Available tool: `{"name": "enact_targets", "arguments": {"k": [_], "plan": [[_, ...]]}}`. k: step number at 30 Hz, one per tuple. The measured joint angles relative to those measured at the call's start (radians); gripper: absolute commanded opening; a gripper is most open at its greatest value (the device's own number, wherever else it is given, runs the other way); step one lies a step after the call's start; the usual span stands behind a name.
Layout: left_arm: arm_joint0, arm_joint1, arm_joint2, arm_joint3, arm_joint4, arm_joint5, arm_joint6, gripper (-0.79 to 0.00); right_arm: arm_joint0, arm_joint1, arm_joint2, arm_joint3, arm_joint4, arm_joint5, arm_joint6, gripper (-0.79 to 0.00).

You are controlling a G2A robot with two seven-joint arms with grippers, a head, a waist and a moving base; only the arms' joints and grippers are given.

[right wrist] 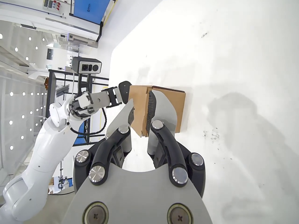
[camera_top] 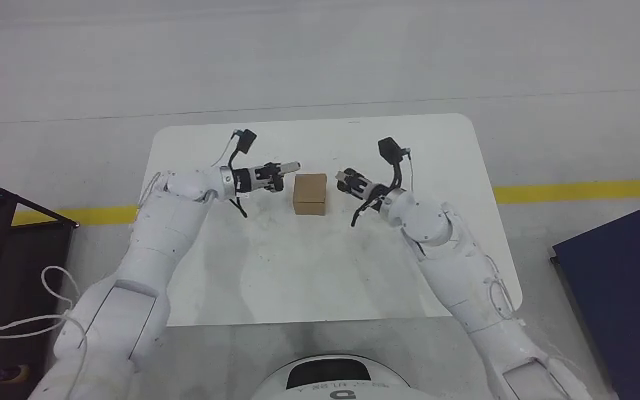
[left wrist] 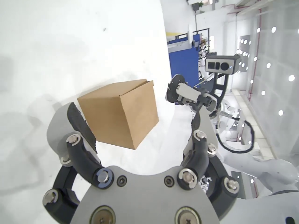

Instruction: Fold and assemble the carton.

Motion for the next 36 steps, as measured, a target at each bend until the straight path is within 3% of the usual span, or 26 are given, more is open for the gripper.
{"name": "enact_targets", "arguments": {"k": [6, 9, 14, 22, 30, 36], "plan": [[-0.007, 0.039, -0.069, 0.03, -0.005, -0.026, 0.047, 0.0, 0.033, 0.003, -0.084, -0.106, -0.193, 0.063, 0.077, -0.785], [0.002, 0.06, -0.103, 0.029, -0.011, -0.038, 0.055, 0.0, 0.104, -0.013, -0.185, -0.067, -0.296, 0.104, 0.104, -0.785], [0.033, 0.085, -0.146, 0.007, -0.03, -0.038, 0.061, 0.0, 0.208, -0.047, -0.288, 0.068, -0.276, 0.111, 0.084, -0.785], [0.034, 0.085, -0.147, 0.007, -0.031, -0.037, 0.061, 0.0, 0.288, -0.076, -0.347, 0.193, -0.27, 0.148, 0.122, -0.785], [0.034, 0.085, -0.147, 0.007, -0.031, -0.037, 0.061, 0.0, 0.269, -0.072, -0.318, 0.135, -0.289, 0.155, 0.111, -0.785], [0.034, 0.085, -0.147, 0.007, -0.031, -0.037, 0.061, 0.0, 0.276, -0.08, -0.337, 0.182, -0.304, 0.166, 0.128, -0.785]]}}
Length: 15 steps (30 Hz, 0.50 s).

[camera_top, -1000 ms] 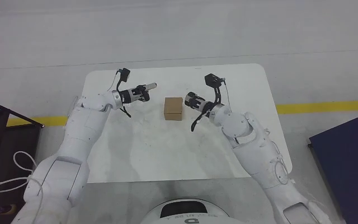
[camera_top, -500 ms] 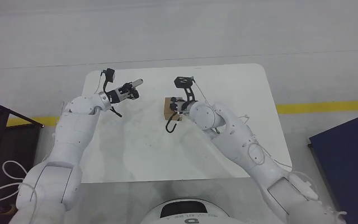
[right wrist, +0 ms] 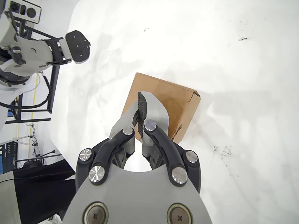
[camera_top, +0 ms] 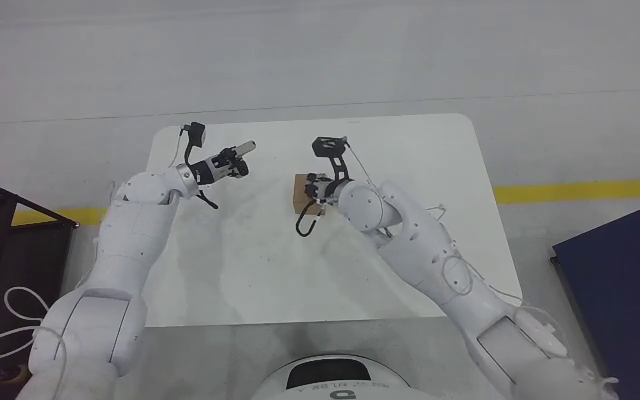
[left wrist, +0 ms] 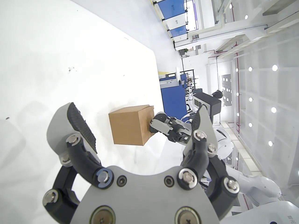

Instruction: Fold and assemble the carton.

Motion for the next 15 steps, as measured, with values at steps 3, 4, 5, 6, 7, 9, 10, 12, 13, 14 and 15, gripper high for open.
{"name": "enact_targets", "arguments": {"k": [3, 4, 5, 6, 7, 9, 10, 12, 13, 14, 15], "plan": [[0.0, 0.0, 0.0, 0.0, 0.0, 0.0, 0.0, 0.0, -0.005, -0.002, 0.013, -0.014, 0.014, -0.004, -0.016, -0.785], [0.0, 0.0, 0.0, 0.0, 0.0, 0.0, 0.0, 0.0, -0.015, 0.0, 0.03, -0.031, 0.032, -0.012, -0.031, -0.785], [0.0, 0.0, 0.0, 0.0, 0.0, 0.0, 0.0, 0.0, -0.029, 0.004, 0.05, -0.051, 0.048, -0.02, -0.046, -0.785], [0.0, 0.0, 0.0, 0.0, 0.0, 0.0, 0.0, 0.0, -0.052, 0.01, 0.082, -0.079, 0.066, -0.031, -0.066, -0.785], [0.0, 0.0, 0.0, 0.0, 0.0, 0.0, 0.0, 0.0, -0.073, 0.016, 0.108, -0.101, 0.077, -0.039, -0.077, -0.785], [0.0, 0.0, 0.0, 0.0, 0.0, 0.0, 0.0, 0.0, -0.128, 0.03, 0.174, -0.139, 0.094, -0.048, -0.098, -0.785], [0.0, 0.0, 0.0, 0.0, 0.0, 0.0, 0.0, 0.0, -0.151, 0.036, 0.202, -0.143, 0.098, -0.046, -0.104, -0.785], [0.0, 0.0, 0.0, 0.0, 0.0, 0.0, 0.0, 0.0, -0.193, 0.047, 0.253, -0.124, 0.11, -0.038, -0.103, -0.785], [0.0, 0.0, 0.0, 0.0, 0.0, 0.0, 0.0, 0.0, -0.204, 0.048, 0.266, -0.106, 0.122, -0.04, -0.097, -0.785], [0.0, 0.0, 0.0, 0.0, 0.0, 0.0, 0.0, 0.0, -0.209, 0.049, 0.272, -0.084, 0.137, -0.046, -0.089, -0.785], [0.0, 0.0, 0.0, 0.0, 0.0, 0.0, 0.0, 0.0, -0.207, 0.047, 0.268, -0.054, 0.155, -0.058, -0.073, -0.785]]}}
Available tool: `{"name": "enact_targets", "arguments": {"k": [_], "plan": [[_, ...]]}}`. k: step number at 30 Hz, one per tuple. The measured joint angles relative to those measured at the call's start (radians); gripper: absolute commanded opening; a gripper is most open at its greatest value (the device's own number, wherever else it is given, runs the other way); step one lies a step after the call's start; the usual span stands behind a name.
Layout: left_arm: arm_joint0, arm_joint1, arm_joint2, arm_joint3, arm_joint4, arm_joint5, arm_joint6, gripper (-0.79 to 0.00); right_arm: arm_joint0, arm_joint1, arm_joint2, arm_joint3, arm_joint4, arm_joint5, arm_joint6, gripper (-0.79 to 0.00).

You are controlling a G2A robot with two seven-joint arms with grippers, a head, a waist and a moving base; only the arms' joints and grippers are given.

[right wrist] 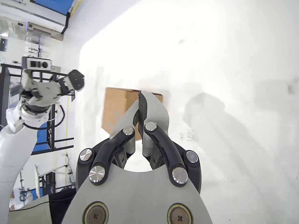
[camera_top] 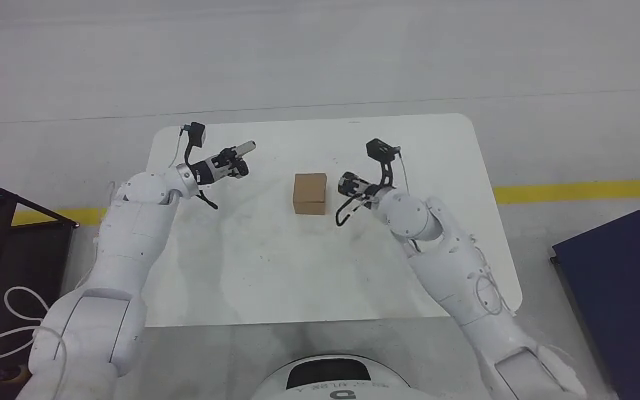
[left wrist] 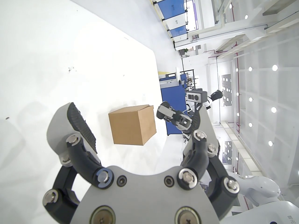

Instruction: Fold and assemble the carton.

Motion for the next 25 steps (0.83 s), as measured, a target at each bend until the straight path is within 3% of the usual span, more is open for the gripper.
{"name": "enact_targets", "arguments": {"k": [8, 15, 16, 17, 18, 20, 21, 25], "plan": [[0.0, 0.0, 0.0, 0.0, 0.0, 0.0, 0.0, 0.0, 0.07, -0.022, -0.074, 0.078, 0.098, -0.085, 0.066, -0.785], [0.0, 0.0, 0.0, 0.0, 0.0, 0.0, 0.0, 0.0, -0.002, -0.007, 0.006, -0.006, 0.073, -0.023, -0.058, -0.785], [0.0, 0.0, 0.0, 0.0, 0.0, 0.0, 0.0, 0.0, -0.028, -0.003, 0.027, -0.037, 0.076, -0.023, -0.092, -0.603], [0.0, 0.0, 0.0, 0.0, 0.0, 0.0, 0.0, 0.0, -0.058, 0.0, 0.049, -0.072, 0.081, -0.028, -0.13, -0.246], [0.0, 0.0, 0.0, 0.0, 0.0, 0.0, 0.0, 0.0, -0.104, 0.004, 0.077, -0.122, 0.09, -0.039, -0.182, 0.0], [0.0, 0.0, 0.0, 0.0, 0.0, 0.0, 0.0, 0.0, -0.176, 0.008, 0.112, -0.198, 0.104, -0.064, -0.244, 0.0], [0.0, 0.0, 0.0, 0.0, 0.0, 0.0, 0.0, -0.001, -0.219, 0.011, 0.125, -0.238, 0.107, -0.073, -0.269, -0.728], [0.0, 0.0, 0.0, 0.0, 0.0, 0.0, 0.0, 0.0, -0.223, 0.011, 0.127, -0.24, 0.106, -0.074, -0.271, -0.458]]}}
